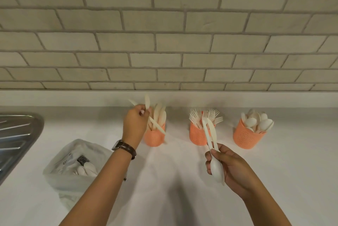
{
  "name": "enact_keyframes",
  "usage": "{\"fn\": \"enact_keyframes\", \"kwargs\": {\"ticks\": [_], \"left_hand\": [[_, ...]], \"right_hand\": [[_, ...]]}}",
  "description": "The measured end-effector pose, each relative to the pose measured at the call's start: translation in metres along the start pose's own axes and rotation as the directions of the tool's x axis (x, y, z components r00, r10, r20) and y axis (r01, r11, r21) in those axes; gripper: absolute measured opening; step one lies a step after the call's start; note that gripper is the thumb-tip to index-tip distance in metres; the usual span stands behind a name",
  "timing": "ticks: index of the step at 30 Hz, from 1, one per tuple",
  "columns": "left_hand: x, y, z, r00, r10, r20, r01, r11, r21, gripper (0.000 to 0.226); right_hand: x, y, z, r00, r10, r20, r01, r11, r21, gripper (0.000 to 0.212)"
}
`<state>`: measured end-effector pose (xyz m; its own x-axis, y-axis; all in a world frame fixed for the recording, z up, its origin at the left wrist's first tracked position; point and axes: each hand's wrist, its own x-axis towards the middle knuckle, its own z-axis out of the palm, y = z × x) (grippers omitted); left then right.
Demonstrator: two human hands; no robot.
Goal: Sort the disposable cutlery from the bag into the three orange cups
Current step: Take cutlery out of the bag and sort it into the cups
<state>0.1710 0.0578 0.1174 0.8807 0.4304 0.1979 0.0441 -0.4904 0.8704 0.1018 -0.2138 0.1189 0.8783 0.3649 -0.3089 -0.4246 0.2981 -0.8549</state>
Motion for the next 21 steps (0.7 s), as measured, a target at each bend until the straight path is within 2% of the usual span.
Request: {"fn": "enact_keyframes", "kwargs": {"ticks": [4, 10, 13, 17, 19, 21], "left_hand": [[0.014, 0.006, -0.004, 0.998, 0.029, -0.049, -0.035, 0.990, -0.138, 0.017], [0.011, -0.029, 0.018, 0.996, -0.046, 0.072, 0.048, 0.999, -0.023, 0.013], [0.011, -0.035, 0.016, 0.999, -0.040, 0.004, 0.040, 0.999, 0.010, 0.015], [0.021, -0.030, 0.007, 0.992, -0.092, -0.091, 0.080, 0.988, -0.129, 0.012], [0.023, -0.029, 0.006, 0.990, -0.078, -0.118, 0.065, 0.991, -0.113, 0.011], [0.021, -0.028, 0.009, 0.996, -0.044, -0.081, 0.041, 0.999, -0.036, 0.016]], "right_hand": [[0.001, 0.000, 0.003, 1.000, 0.006, 0.006, -0.006, 1.000, 0.006, 0.014], [0.002, -0.001, 0.007, 1.000, 0.011, -0.001, -0.011, 1.000, 0.009, 0.014], [0.003, -0.001, 0.006, 1.000, 0.020, -0.011, -0.020, 1.000, 0.005, 0.013], [0.002, 0.002, 0.006, 0.999, 0.029, -0.021, -0.029, 1.000, -0.005, 0.013], [0.003, 0.002, 0.008, 0.999, 0.033, -0.017, -0.033, 0.999, -0.007, 0.014], [0.003, 0.002, 0.009, 0.999, 0.037, -0.012, -0.037, 0.999, -0.012, 0.015]]}}
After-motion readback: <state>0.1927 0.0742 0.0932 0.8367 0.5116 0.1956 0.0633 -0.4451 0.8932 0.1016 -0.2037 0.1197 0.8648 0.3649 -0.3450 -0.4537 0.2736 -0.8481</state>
